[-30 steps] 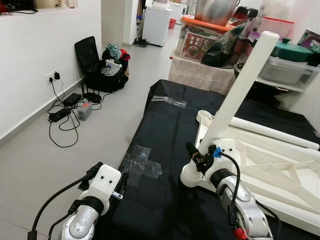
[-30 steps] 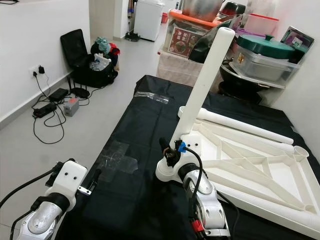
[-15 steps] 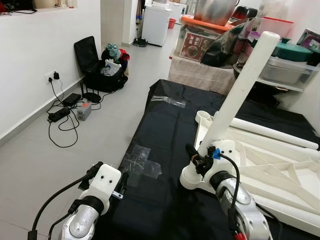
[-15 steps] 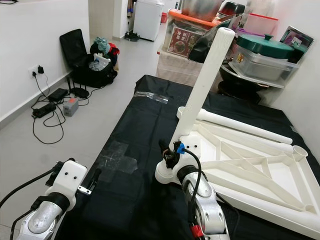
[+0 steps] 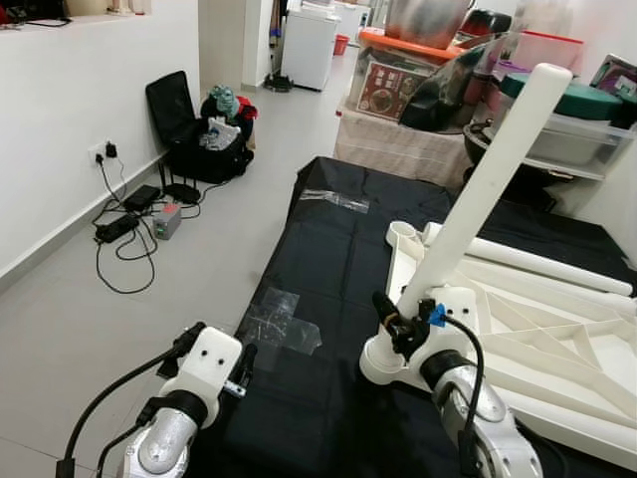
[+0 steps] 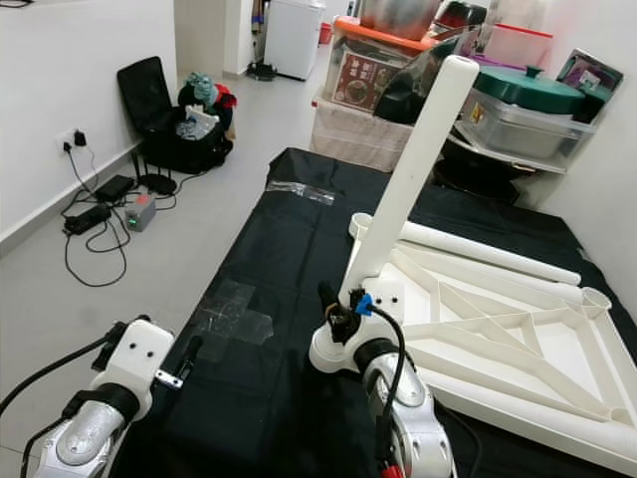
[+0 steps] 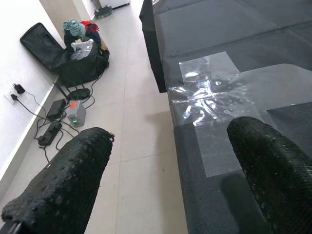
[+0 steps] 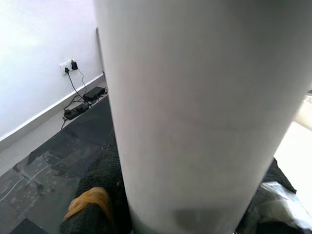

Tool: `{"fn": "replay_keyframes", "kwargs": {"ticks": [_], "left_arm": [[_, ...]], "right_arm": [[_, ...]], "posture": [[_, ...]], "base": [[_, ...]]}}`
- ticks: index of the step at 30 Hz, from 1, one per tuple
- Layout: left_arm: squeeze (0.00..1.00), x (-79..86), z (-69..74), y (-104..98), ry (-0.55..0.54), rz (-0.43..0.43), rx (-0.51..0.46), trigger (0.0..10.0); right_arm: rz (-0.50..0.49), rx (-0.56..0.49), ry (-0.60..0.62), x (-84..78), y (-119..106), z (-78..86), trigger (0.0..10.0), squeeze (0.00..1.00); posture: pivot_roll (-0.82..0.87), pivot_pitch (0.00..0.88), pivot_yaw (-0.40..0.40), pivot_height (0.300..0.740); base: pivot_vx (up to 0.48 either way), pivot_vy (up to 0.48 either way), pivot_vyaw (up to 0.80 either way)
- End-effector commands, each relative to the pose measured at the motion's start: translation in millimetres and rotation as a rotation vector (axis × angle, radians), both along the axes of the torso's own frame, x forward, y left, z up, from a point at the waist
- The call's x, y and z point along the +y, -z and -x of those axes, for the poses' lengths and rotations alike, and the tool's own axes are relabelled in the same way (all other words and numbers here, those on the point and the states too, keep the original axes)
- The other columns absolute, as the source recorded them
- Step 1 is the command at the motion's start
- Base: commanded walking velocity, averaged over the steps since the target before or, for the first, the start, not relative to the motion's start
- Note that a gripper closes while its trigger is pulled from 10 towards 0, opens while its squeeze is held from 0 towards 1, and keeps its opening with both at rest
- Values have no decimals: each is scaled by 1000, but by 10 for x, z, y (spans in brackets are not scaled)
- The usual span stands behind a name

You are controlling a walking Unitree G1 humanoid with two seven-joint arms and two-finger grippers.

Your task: Building children table

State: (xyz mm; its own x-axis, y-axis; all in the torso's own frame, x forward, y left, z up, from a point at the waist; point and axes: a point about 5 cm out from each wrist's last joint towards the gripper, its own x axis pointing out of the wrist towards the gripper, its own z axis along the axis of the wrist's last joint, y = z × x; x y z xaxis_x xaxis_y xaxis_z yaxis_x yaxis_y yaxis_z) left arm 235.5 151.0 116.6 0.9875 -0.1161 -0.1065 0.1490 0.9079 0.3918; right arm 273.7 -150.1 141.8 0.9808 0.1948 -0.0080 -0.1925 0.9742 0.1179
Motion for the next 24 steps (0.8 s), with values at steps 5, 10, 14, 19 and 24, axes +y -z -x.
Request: {"fn": "replay_keyframes", "kwargs": {"ticks": [5, 10, 14, 19, 24], "left_arm": [[0, -7, 5, 26, 11, -8, 8, 10000], [0, 1, 0, 27, 11, -11, 9, 10000], [0, 0, -4, 32, 14, -12, 10, 10000], [0, -2, -5, 37, 13, -13, 10, 10000], [0, 1, -6, 36, 10, -12, 8, 10000]], "right_arm": [[227, 174, 816, -851, 58, 194, 0, 0], [252, 265, 1010, -1068, 145, 402, 0, 0], [258, 299, 1037, -1074, 166, 449, 0, 0], [198, 237, 948, -950, 99, 306, 4627, 627], [112, 173, 800, -776, -2, 143, 10000, 1000]], "posture": [[81, 0, -173, 740], [75, 0, -164, 740], [73, 0, -162, 740], [88, 0, -171, 740], [88, 0, -171, 740]], "base": [[0, 0, 0], [0, 0, 0], [0, 0, 0], [0, 0, 0], [0, 0, 0]]}}
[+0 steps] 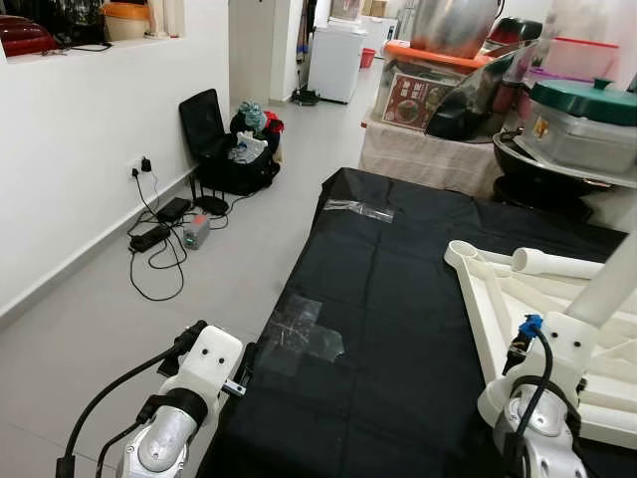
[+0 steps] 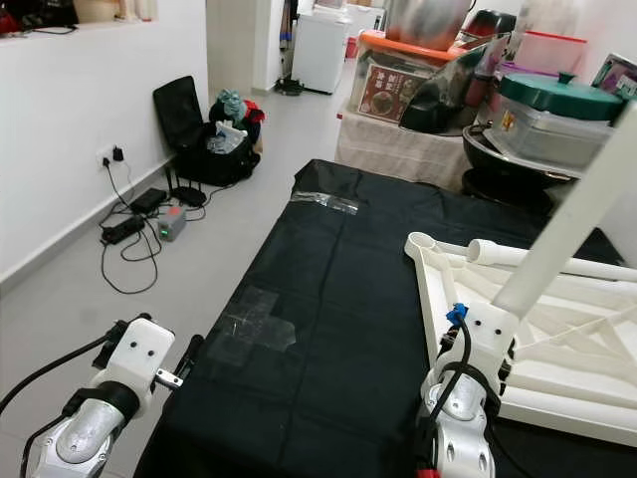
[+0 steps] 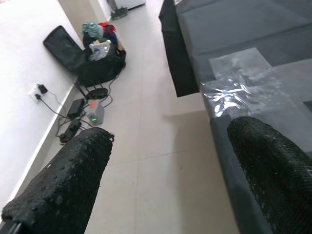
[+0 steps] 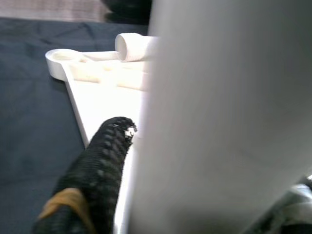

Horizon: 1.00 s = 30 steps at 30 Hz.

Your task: Building children table

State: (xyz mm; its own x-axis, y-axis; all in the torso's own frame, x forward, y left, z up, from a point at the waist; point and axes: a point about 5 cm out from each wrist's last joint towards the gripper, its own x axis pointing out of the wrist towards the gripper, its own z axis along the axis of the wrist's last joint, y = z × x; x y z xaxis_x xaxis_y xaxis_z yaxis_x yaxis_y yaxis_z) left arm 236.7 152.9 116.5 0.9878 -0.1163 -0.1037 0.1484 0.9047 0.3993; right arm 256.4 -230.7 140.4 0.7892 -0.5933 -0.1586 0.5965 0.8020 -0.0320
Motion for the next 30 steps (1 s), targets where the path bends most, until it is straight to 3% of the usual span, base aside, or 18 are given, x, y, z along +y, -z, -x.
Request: {"fn": "replay_keyframes", "kwargs": {"ticks": [1, 2, 4, 5, 6, 8, 9, 10, 12, 13, 16, 17, 18, 22, 23, 29, 30], "left_arm": [[0, -20, 8, 35, 9, -2, 12, 10000], [0, -20, 8, 35, 9, -2, 12, 10000], [0, -26, 8, 35, 10, -1, 12, 10000], [0, -26, 8, 35, 10, -1, 12, 10000], [0, -30, 7, 35, 11, 0, 11, 10000], [0, -30, 7, 35, 11, 0, 11, 10000], [0, -35, 6, 36, 12, 1, 11, 10000], [0, -35, 6, 36, 12, 1, 11, 10000], [0, -39, 1, 29, 8, 3, 6, 10000], [0, -38, -1, 27, 6, 3, 4, 10000], [0, -34, -1, 23, 2, 4, 2, 10000], [0, -33, -1, 22, 0, 4, 0, 10000], [0, -35, 1, 22, 0, 3, 0, 10000], [0, -37, 4, 24, 1, 3, 0, 10000], [0, -40, 6, 26, 2, 3, 0, 10000], [0, -52, 8, 28, 5, 3, 0, 10000], [0, -52, 8, 28, 3, 4, 0, 10000]], "right_arm": [[-49, -96, -199, 218, -147, -187, 10000, 0], [-49, -96, -199, 218, -147, -187, 10000, 0], [-108, -162, -389, 368, -217, -279, 10000, 0], [-108, -162, -389, 368, -217, -279, 10000, 0], [-128, -181, -540, 469, -242, -305, 10000, 0], [-128, -181, -540, 469, -242, -305, 10000, 0], [-143, -187, -706, 582, -253, -312, 10000, 0], [-143, -187, -706, 582, -253, -312, 10000, 0], [-93, -124, -963, 704, -113, -263, 10000, 0], [-87, -103, -1008, 714, -56, -246, 10000, 0], [-72, -79, -1017, 706, -2, -251, 10000, 0], [-71, -59, -1014, 707, 45, -268, 8706, 0], [-63, -36, -1001, 721, 98, -298, 9373, 0], [-64, -19, -982, 738, 136, -327, 9373, 0], [-77, -6, -969, 752, 164, -360, 10000, 0], [-95, 2, -929, 706, 213, -485, 10000, 0], [-107, -15, -918, 679, 204, -515, 6000, 0]], "posture": [[87, 0, -171, 740], [87, 0, -171, 740], [89, 0, -168, 740], [89, 0, -168, 740], [89, 0, -169, 740], [89, 0, -169, 740], [93, 0, -173, 740], [93, 0, -173, 740], [111, 0, -191, 740], [111, 0, -191, 740], [114, 0, -192, 740], [116, 0, -194, 740], [118, 0, -192, 740], [122, 0, -192, 740], [121, 0, -192, 740], [126, 0, -200, 740], [126, 0, -200, 740]], "base": [[0, 0, 0], [0, 0, 0], [0, 0, 0], [0, 0, 0], [0, 0, 0], [0, 0, 0], [0, 0, 0], [0, 0, 0], [0, 0, 0], [0, 0, 0], [0, 0, 0], [0, 0, 0], [0, 0, 0], [0, 0, 0], [0, 0, 0], [0, 0, 0], [0, 0, 0]]}}
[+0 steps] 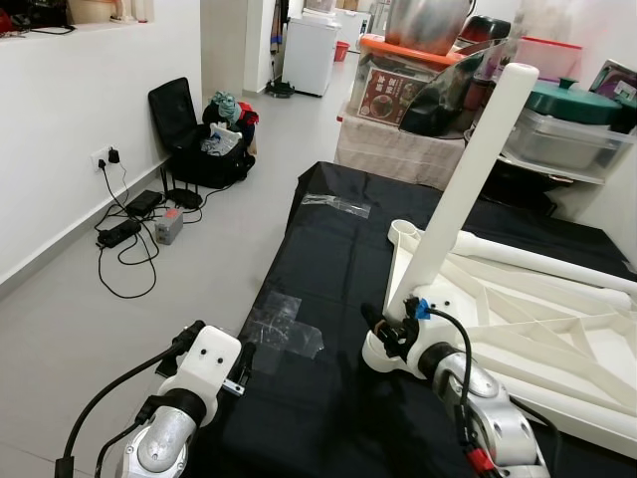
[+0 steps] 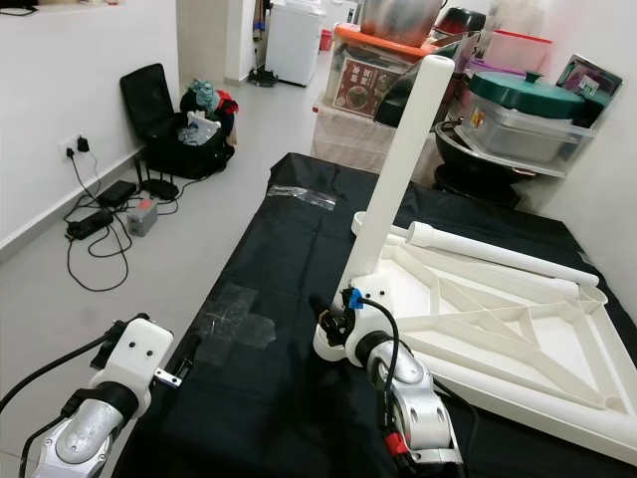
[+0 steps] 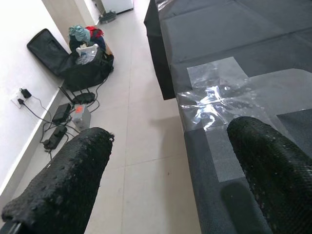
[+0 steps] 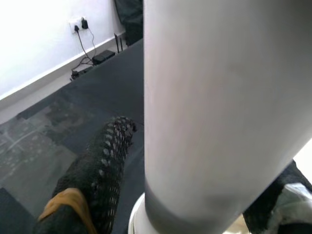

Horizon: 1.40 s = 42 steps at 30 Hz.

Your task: Building children table

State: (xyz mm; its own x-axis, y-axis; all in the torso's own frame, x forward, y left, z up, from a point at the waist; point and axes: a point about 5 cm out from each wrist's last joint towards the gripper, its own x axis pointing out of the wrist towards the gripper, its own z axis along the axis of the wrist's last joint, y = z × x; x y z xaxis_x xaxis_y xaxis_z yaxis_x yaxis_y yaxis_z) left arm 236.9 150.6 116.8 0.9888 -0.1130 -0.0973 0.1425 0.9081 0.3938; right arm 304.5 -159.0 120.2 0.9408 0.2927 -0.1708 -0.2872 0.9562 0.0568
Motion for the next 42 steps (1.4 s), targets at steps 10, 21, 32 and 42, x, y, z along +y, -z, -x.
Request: {"fn": "replay_keyframes", "kwargs": {"ticks": [10, 21, 32, 42], "left_arm": [[0, -37, 7, 20, 4, -1, 1, 10000], [0, -25, 12, 18, 13, 0, 8, 10000], [0, -16, 15, 27, 17, -4, 13, 10000], [0, -7, 18, 15, 17, -3, 14, 10000]], "right_arm": [[-30, -54, 186, -234, -57, -60, 0, 0], [165, 76, 959, -956, 12, 363, 0, 0], [169, 84, 1089, -832, -213, 434, 0, 0], [135, -9, 926, -685, -353, 343, 10000, 1000]], "posture": [[126, 0, -204, 740], [91, 0, -180, 740], [93, 0, -179, 740], [91, 0, -175, 740]], "base": [[0, 0, 0], [0, 0, 0], [0, 0, 0], [0, 0, 0]]}}
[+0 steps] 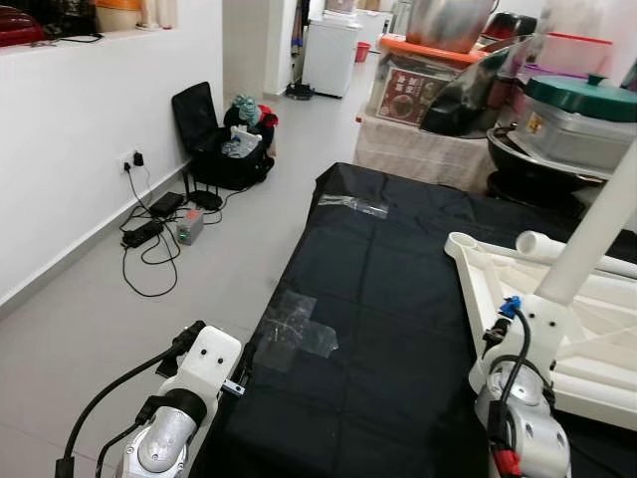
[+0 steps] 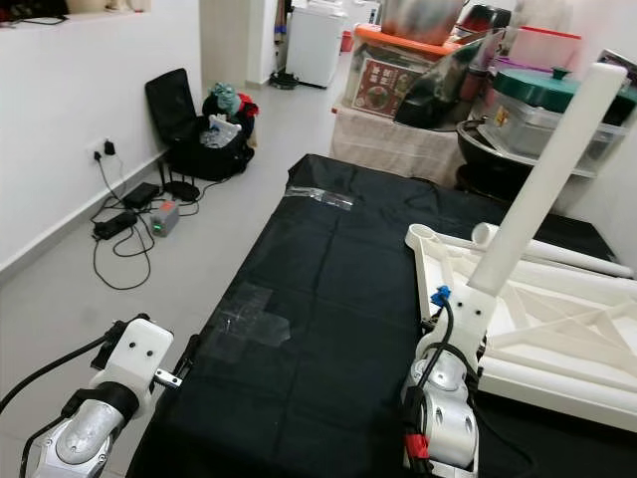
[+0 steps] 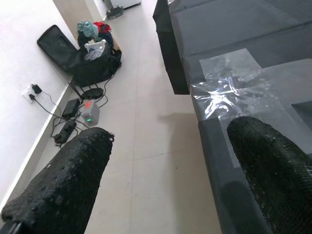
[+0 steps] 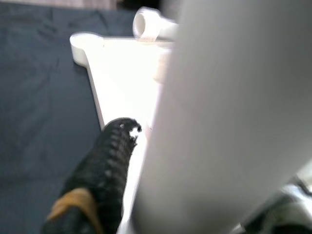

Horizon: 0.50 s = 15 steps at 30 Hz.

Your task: Building children table

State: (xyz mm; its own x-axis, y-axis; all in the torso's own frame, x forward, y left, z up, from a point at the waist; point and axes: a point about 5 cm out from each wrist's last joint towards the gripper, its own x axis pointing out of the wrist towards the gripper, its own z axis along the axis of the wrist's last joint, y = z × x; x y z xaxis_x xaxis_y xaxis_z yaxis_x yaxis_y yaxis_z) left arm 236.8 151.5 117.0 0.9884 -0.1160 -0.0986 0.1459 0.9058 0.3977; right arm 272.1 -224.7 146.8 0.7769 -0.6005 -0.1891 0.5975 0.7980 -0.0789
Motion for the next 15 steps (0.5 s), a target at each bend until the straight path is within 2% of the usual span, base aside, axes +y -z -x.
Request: {"fn": "replay_keyframes", "kwargs": {"ticks": [1, 2, 4, 6, 7, 9, 10, 11, 12, 15], "left_arm": [[0, -17, 17, 17, 13, 1, 13, 10000], [0, -17, 17, 17, 14, 2, 14, 10000], [0, -17, 17, 16, 15, 2, 14, 10000], [0, -24, 16, 17, 18, 3, 15, 10000], [0, -24, 16, 17, 18, 3, 15, 10000], [0, -26, 13, 17, 18, 3, 14, 10000], [0, -26, 13, 17, 18, 3, 14, 10000], [0, -29, 10, 17, 19, 3, 13, 10000], [0, -29, 10, 17, 19, 3, 13, 10000], [0, -38, 8, 16, 20, 3, 11, 10000]], "right_arm": [[22, -45, -11, -28, -87, 19, 10000, 1000], [25, -64, -42, -24, -114, 23, 10000, 0], [26, -75, -63, -16, -136, 27, 10000, 0], [-36, -127, -227, 92, -157, -24, 10000, 0], [-36, -127, -227, 92, -157, -24, 10000, 0], [-53, -145, -346, 147, -150, -76, 10000, 0], [-53, -145, -346, 147, -150, -76, 10000, 0], [-45, -132, -489, 154, -92, -150, 10000, 0], [-45, -132, -489, 154, -92, -150, 10000, 0], [-44, -81, -594, 86, 39, -222, 10000, 0]], "posture": [[91, 0, -175, 740], [86, 0, -173, 740], [86, 0, -173, 740], [86, 0, -173, 740], [86, 0, -173, 740], [89, 0, -175, 740], [89, 0, -175, 740], [90, 0, -174, 740], [90, 0, -174, 740], [92, 0, -176, 740]], "base": [[0, 0, 0], [0, 0, 0], [0, 0, 0], [0, 0, 0], [0, 0, 0], [0, 0, 0], [0, 0, 0], [0, 0, 0], [0, 0, 0], [0, 0, 0]]}}
